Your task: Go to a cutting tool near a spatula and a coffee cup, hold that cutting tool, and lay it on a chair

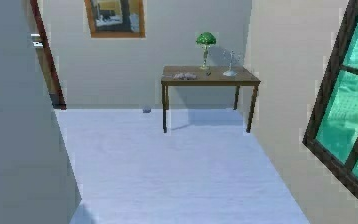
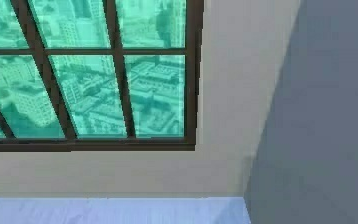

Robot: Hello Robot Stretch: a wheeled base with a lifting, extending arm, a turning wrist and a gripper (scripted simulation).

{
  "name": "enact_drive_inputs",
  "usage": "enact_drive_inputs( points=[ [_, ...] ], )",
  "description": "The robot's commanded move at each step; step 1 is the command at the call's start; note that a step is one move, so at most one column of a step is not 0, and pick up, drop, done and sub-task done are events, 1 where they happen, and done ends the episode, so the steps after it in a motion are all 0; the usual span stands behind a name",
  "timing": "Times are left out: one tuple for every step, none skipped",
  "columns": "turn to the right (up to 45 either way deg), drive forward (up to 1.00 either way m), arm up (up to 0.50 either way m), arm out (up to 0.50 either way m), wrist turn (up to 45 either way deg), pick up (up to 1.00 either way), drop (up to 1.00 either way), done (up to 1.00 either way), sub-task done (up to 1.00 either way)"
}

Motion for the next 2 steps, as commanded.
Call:
enact_drive_inputs(
  points=[
    [-12.0,0.0,0.0,0.0,0.0,0.0,0.0,0.0,0.0],
    [0.0,1.0,0.0,0.0,0.0,0.0,0.0,0.0,0.0]
  ],
)
